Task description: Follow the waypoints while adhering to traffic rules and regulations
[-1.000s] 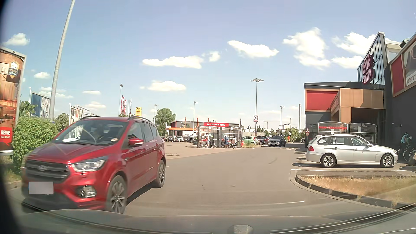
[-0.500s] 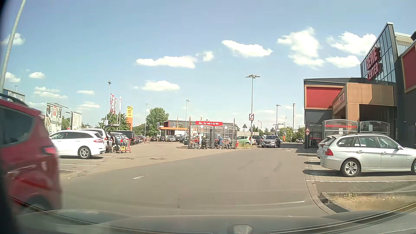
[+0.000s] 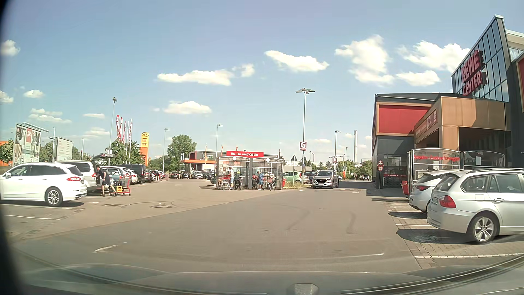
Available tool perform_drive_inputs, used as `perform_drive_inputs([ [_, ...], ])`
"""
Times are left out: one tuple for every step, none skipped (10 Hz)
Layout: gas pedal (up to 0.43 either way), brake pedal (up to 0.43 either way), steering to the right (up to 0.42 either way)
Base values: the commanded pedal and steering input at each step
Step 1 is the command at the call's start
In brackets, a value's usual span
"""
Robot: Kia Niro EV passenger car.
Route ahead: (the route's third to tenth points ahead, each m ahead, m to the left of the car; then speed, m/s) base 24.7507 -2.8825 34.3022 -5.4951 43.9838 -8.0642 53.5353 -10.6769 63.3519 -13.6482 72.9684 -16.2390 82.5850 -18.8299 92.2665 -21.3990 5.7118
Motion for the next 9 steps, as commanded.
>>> perform_drive_inputs([
  [0.059,0.030,0.107],
  [0.039,0.030,0.113],
  [0.028,0.030,0.114],
  [0.020,0.030,0.114],
  [0.008,0.030,0.114],
  [0.000,0.030,0.114],
  [0.000,0.030,0.114],
  [0.000,0.030,0.114],
  [0.000,0.030,0.114],
])
